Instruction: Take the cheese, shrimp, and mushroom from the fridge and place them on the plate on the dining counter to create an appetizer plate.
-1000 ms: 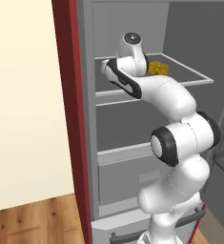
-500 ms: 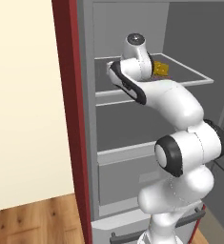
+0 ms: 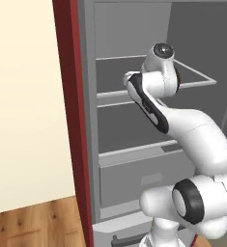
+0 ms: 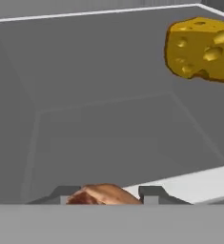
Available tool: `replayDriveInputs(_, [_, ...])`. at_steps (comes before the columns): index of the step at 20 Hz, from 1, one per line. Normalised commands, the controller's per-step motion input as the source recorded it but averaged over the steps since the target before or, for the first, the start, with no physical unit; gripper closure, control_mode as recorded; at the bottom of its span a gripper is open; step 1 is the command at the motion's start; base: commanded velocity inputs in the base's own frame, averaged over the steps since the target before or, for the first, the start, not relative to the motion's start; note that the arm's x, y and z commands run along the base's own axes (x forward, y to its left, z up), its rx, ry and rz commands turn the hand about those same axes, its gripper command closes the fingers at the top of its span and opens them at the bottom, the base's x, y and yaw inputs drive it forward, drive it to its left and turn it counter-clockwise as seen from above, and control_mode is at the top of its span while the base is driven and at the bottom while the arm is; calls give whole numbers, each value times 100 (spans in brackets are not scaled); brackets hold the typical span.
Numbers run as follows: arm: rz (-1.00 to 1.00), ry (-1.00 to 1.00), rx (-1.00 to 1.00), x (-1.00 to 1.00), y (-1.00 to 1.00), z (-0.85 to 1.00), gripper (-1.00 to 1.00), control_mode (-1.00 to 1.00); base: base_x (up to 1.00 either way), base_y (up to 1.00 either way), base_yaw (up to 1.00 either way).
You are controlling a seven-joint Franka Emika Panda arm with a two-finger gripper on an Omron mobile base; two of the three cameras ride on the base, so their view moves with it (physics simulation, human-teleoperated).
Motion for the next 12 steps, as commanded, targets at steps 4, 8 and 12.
replayDriveInputs(4, [7, -15, 0, -99, -33, 7, 100, -100, 0, 0, 0])
replayDriveInputs(8, [2, -4, 0, -92, -23, 14, 100, -100, 0, 0, 0])
replayDriveInputs(12, [0, 0, 0, -46, -4, 1, 100, 100, -48, 0, 0])
